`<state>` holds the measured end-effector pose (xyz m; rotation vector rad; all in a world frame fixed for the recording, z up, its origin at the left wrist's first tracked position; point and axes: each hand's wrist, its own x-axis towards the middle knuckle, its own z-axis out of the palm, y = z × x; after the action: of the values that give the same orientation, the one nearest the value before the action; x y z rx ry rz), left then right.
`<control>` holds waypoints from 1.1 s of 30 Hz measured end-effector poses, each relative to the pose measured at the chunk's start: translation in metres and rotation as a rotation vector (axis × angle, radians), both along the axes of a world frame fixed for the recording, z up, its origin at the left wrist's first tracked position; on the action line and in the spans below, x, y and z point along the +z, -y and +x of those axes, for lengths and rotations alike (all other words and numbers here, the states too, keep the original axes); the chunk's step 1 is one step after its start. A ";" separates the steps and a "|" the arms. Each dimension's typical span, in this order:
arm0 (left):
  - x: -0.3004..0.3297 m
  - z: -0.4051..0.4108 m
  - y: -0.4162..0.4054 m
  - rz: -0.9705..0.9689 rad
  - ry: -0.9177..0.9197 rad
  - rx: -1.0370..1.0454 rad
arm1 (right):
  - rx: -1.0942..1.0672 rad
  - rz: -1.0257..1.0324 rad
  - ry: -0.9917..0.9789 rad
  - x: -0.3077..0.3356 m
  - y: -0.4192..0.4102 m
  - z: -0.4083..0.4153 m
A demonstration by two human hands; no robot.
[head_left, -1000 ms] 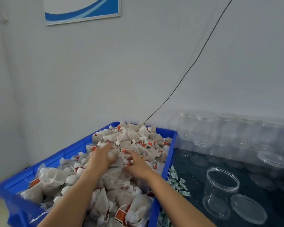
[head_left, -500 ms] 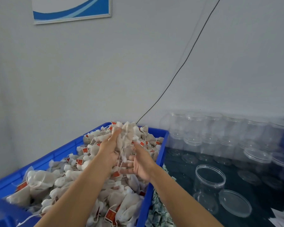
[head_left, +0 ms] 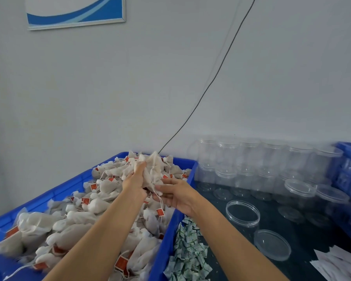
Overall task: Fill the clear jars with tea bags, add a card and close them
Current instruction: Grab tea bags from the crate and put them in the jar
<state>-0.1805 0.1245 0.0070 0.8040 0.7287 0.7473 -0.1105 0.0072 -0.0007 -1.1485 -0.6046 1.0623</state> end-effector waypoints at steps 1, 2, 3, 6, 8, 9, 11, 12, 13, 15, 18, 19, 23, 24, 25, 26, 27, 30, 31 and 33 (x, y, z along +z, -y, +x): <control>-0.003 -0.002 0.000 -0.016 0.003 0.017 | -0.015 -0.008 -0.002 0.001 0.001 0.000; -0.005 -0.004 0.000 -0.038 0.021 0.034 | -0.042 -0.020 0.012 0.002 0.003 0.001; -0.007 -0.007 0.000 -0.066 0.048 0.051 | -0.078 -0.032 0.041 0.002 0.004 0.001; -0.013 -0.015 0.001 -0.142 0.082 0.105 | -0.169 -0.044 0.199 0.002 0.006 0.003; -0.014 -0.020 0.004 -0.154 0.101 0.118 | -0.240 -0.064 0.359 0.003 0.008 0.006; -0.014 -0.022 0.006 -0.156 0.128 0.117 | -0.282 -0.056 0.423 0.005 0.011 0.008; -0.011 -0.022 0.014 -0.165 0.184 0.089 | -0.352 -0.004 0.499 0.014 0.018 0.015; -0.009 -0.021 0.020 -0.167 0.208 0.062 | -0.370 0.026 0.523 0.019 0.025 0.020; -0.006 -0.019 0.027 -0.175 0.236 0.033 | -0.374 0.055 0.534 0.024 0.031 0.026; 0.001 -0.009 0.045 -0.236 0.289 -0.002 | -0.362 0.104 0.499 0.031 0.047 0.038; 0.014 0.012 0.070 -0.367 0.354 -0.018 | -0.395 0.115 0.419 0.035 0.073 0.055; 0.017 0.020 0.076 -0.406 0.379 -0.025 | -0.412 0.106 0.389 0.034 0.082 0.060; 0.020 0.040 0.083 -0.449 0.358 0.014 | -0.472 0.069 0.270 0.028 0.116 0.078; 0.017 0.041 0.078 -0.400 0.287 0.041 | -0.483 0.050 0.278 0.026 0.126 0.083; 0.013 0.042 0.070 -0.318 0.193 0.061 | -0.488 0.024 0.303 0.024 0.136 0.088; 0.008 0.040 0.059 -0.235 0.107 0.079 | -0.495 -0.008 0.347 0.021 0.145 0.094; 0.004 0.035 0.047 -0.159 0.030 0.104 | -0.507 -0.052 0.408 0.019 0.154 0.099; -0.005 0.017 0.021 0.120 -0.298 0.174 | -0.545 -0.165 0.603 0.014 0.170 0.110; -0.007 0.012 0.016 0.252 -0.388 0.182 | -0.552 -0.176 0.647 0.013 0.173 0.112; -0.009 0.003 0.008 0.534 -0.562 0.174 | -0.565 -0.214 0.764 0.011 0.175 0.116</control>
<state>-0.1779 0.1168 -0.0021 1.4840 1.1317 0.8976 0.0051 -0.1680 0.0101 -1.7960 -0.6938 0.1773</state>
